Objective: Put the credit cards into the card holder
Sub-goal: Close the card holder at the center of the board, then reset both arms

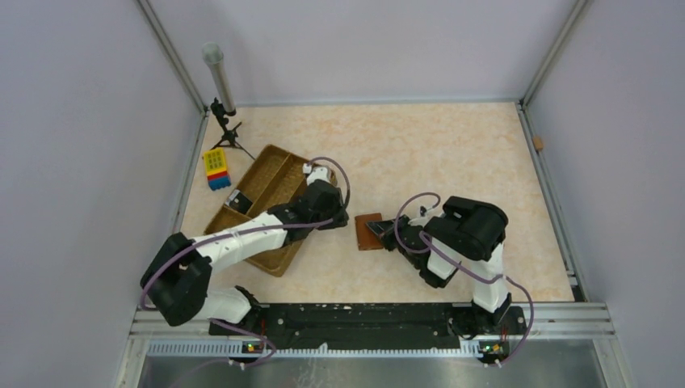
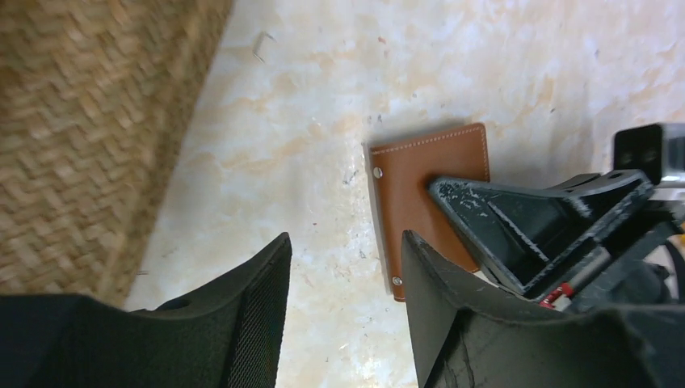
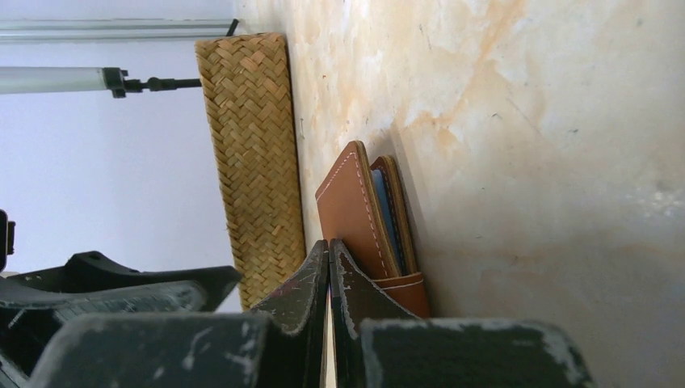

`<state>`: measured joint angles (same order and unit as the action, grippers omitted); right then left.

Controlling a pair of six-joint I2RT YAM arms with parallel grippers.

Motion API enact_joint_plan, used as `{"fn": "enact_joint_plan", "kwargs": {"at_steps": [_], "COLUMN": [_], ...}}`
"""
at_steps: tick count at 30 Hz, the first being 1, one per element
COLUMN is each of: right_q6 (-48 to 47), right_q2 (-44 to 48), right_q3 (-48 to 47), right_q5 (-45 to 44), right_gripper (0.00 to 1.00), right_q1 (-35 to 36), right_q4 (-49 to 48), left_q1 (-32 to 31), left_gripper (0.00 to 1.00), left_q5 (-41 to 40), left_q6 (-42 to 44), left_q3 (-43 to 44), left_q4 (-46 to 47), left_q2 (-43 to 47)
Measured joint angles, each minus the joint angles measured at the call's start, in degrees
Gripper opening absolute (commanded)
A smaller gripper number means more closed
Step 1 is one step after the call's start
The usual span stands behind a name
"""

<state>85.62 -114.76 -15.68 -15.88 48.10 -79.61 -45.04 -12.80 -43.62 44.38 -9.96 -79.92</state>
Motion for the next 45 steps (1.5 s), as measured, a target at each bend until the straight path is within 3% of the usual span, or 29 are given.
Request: {"fn": "enact_joint_plan", "kwargs": {"at_steps": [10, 23, 28, 31, 33, 40, 45], "right_q6": [3.7, 7.1, -1.0, -9.7, -16.4, -37.6, -47.6], "right_q2": [-6.1, -5.7, 6.1, 13.2, 15.7, 22.2, 35.0], "right_q3": [0.2, -0.9, -3.6, -8.5, -13.5, -25.9, -28.4], "right_q5": [2.3, 5.9, 5.7, 5.6, 6.0, 9.0, 4.8], "right_gripper": [0.00, 0.00, 0.00, 0.05, 0.11, 0.53, 0.65], "right_q1": [-0.6, -1.5, -1.2, -0.6, -0.2, -0.1, -0.3], "right_q4": [-9.4, -7.9, 11.1, 27.2, 37.5, 60.8, 73.8], "left_q1": [9.4, 16.4, 19.2, 21.3, 22.6, 27.0, 31.9], "left_gripper": [0.56, 0.62, 0.78, 0.98, 0.99, 0.99, 0.99], "left_q5": [7.7, 15.2, 16.0, 15.9, 15.6, 14.4, 15.1], "left_q6": [5.2, 9.9, 11.5, 12.3, 12.7, 13.6, 14.2], "left_q3": [1.0, 4.8, 4.7, 3.8, 3.0, 0.9, 1.6], "left_q4": [-8.3, -17.6, -18.7, -18.6, -18.5, -18.7, -20.6], "left_q2": [11.0, 19.1, 19.7, 19.8, 19.8, 22.1, 25.1]}}
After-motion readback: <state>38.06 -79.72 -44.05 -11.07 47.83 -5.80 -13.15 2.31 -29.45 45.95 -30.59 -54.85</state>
